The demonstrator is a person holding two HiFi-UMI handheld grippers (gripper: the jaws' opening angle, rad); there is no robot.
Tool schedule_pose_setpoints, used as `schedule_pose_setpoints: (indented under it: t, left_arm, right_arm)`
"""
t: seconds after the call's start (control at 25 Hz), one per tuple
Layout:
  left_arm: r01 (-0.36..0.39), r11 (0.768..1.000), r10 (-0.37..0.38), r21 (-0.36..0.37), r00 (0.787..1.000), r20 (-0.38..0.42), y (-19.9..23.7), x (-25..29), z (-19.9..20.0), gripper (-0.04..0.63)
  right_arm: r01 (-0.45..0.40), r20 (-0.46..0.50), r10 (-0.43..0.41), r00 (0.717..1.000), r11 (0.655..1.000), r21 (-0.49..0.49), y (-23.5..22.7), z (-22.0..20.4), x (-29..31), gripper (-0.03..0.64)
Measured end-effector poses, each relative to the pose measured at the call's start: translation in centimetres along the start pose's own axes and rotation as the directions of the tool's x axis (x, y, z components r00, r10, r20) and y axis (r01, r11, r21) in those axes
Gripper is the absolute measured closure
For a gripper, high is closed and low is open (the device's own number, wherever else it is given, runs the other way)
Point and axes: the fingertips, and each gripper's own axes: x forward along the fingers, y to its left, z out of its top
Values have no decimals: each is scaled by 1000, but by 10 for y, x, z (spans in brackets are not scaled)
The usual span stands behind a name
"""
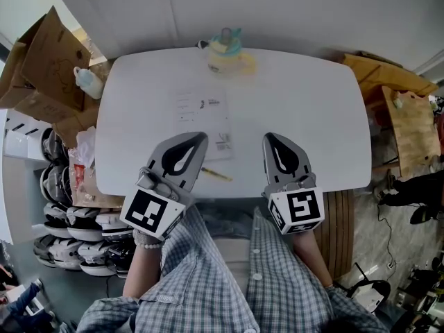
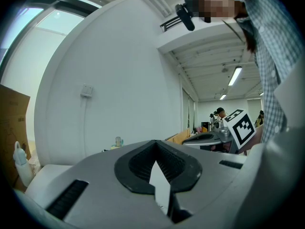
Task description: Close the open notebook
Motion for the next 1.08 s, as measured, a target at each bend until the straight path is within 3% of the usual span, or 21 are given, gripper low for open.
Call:
schedule_pose_setpoints:
  t: [1.08]
  left_arm:
    - [6,1000,-6,-4,1000,-3,2,1,-1,588]
  right_arm:
    - [-11,-52,10,999,1000,-22,5,-11,5,594]
